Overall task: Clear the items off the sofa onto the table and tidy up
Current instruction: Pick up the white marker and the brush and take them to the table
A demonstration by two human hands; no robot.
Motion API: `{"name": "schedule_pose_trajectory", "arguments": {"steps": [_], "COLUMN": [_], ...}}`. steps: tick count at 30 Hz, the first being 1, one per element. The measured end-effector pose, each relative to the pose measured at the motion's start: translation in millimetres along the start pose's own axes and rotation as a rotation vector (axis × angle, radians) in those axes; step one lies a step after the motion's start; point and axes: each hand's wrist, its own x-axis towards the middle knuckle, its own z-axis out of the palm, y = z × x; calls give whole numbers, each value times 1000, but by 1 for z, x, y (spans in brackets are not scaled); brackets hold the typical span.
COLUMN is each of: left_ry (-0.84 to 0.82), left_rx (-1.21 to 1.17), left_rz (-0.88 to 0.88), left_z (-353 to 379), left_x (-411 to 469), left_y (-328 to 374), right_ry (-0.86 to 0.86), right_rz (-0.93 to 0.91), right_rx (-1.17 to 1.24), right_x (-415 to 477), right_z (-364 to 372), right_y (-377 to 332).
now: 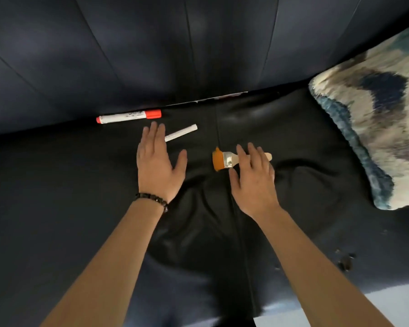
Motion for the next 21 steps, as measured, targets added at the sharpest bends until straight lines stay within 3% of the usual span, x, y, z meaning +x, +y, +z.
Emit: {"name": "schedule_pose_trajectory", "arguments": {"steps": [3, 5, 7, 11, 14, 18, 21], "left_ry": [-65, 14, 80, 7, 40, 81, 108], "left_rx": [39, 193, 312, 320, 109, -365, -497], "left_rz": [6, 127, 205, 214, 130, -232, -339], "left_z": [27, 39, 43, 33, 11, -46, -107], "left_x": [16, 11, 4, -10, -40, -92, -123], "left_y": [-21, -32, -36, -29, -15, 21, 58], "right_ry": [1, 73, 81, 48, 43, 103, 84], "right_rz": [38, 47, 45, 41, 145, 242, 298], "right_rx": [-118, -151, -146, -62, 178, 484, 633], "right_x": [13, 11, 7, -8, -31, -81, -123], "right_z": [23, 26, 22, 1, -22, -64, -115], "right_y": [6, 5, 3, -1, -8, -19, -30]}}
